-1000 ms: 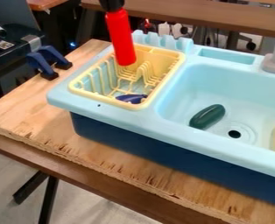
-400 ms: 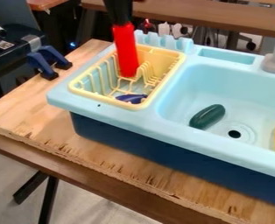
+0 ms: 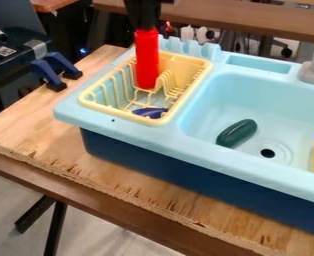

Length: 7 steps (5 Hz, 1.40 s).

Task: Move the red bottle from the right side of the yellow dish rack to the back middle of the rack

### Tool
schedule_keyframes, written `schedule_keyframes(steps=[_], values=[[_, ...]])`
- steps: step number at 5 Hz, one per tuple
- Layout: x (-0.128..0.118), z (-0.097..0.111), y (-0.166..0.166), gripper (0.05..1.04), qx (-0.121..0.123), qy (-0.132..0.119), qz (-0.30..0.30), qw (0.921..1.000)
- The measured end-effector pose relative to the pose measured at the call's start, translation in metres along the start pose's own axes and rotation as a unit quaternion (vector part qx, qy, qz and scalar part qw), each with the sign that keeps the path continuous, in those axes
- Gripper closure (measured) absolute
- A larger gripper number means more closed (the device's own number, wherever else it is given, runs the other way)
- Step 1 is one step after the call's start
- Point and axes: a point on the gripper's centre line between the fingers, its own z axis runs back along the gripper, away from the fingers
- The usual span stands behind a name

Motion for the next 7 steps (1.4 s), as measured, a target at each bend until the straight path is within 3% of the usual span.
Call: schedule_keyframes(steps=[2,3,4,5,6,7], values=[[-0.003,0.000,-0.002,0.112,-0.022,-0.020,0.018,0.9994],[-0.007,0.019,-0.004,0.073,-0.026,-0.041,0.020,0.9986],[-0.019,0.037,-0.009,0.077,-0.008,-0.032,0.012,0.9994],[-0.039,0.044,-0.016,0.078,-0.005,-0.017,0.005,0.9998],[-0.067,0.045,-0.024,0.078,0.010,0.017,0.001,0.9998],[-0.091,0.045,-0.037,0.078,0.009,0.026,-0.016,0.9995]])
